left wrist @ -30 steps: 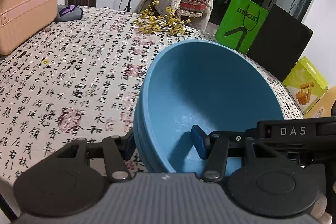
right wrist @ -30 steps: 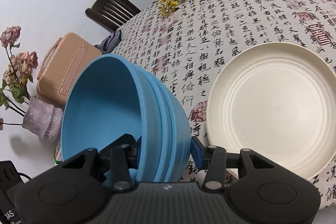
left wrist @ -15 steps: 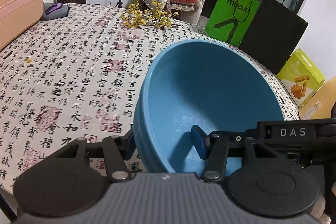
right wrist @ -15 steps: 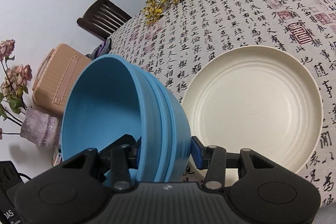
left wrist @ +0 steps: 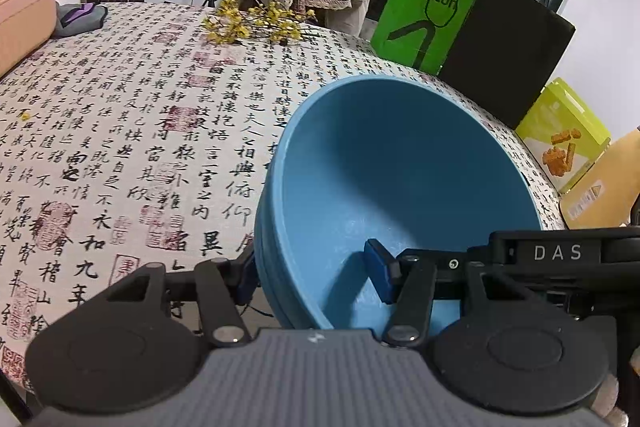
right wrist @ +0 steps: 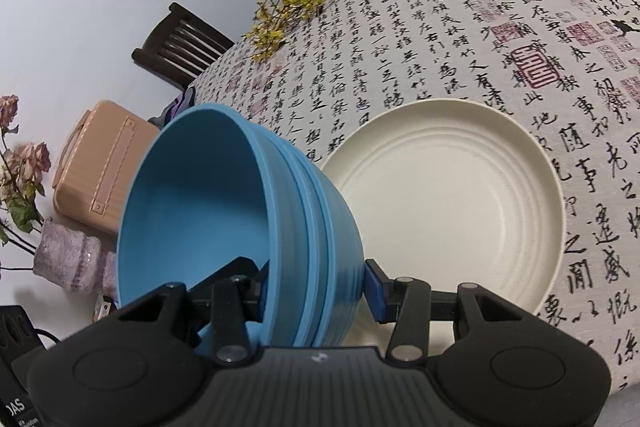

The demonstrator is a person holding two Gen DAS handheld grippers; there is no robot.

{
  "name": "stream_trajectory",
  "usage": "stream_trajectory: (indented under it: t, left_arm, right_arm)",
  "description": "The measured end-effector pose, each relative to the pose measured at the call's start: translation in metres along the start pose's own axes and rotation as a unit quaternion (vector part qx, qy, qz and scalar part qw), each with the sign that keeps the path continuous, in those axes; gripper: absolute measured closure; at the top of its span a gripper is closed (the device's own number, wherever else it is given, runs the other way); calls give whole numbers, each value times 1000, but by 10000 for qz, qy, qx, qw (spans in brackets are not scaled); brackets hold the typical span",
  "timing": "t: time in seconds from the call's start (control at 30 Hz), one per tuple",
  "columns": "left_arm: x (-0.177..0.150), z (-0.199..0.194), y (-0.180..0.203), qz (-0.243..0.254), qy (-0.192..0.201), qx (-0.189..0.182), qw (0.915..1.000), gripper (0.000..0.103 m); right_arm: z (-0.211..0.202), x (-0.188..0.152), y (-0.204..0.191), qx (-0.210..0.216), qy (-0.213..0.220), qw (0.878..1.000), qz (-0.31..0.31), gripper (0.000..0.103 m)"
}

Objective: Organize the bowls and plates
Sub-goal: 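Lower the bowl stack with both grippers onto the cream plates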

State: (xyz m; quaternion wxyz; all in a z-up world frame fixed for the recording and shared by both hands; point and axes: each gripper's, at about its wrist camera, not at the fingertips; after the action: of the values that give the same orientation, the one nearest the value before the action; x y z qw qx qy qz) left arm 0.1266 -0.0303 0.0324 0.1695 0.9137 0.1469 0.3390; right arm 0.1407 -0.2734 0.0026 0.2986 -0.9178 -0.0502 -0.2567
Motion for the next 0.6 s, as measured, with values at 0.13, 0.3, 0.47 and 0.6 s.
stream_trajectory:
  t: [0.13,0.3,0.47,0.6]
  left_arm:
    - [-2,6,6,37,-44,-29,10000,49]
    - [-5,14,15,85,-89,-73,9999,49]
    - [-8,23,24,142,-147,-105,9997,49]
    - [-9,30,30,176,-205,-106,9996,49]
  right_arm:
    - [-2,1,9,-33,11,10000,55,59]
    - [-6,0,19,-76,33,9999,117,59]
    - [-9,0,31,-122,51,9998,172,59]
    - [-9,0,41,-135,53,9996,243,59]
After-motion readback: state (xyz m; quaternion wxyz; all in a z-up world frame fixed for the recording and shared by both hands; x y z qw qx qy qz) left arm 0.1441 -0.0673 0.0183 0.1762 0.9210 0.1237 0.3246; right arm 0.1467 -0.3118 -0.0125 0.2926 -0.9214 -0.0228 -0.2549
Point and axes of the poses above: each gripper's, at about its wrist camera, not at the fingertips, and z roughly the way its jaws point, y to its right, x to its top, and after that the axes turned 14 degrees about -z, right-handed
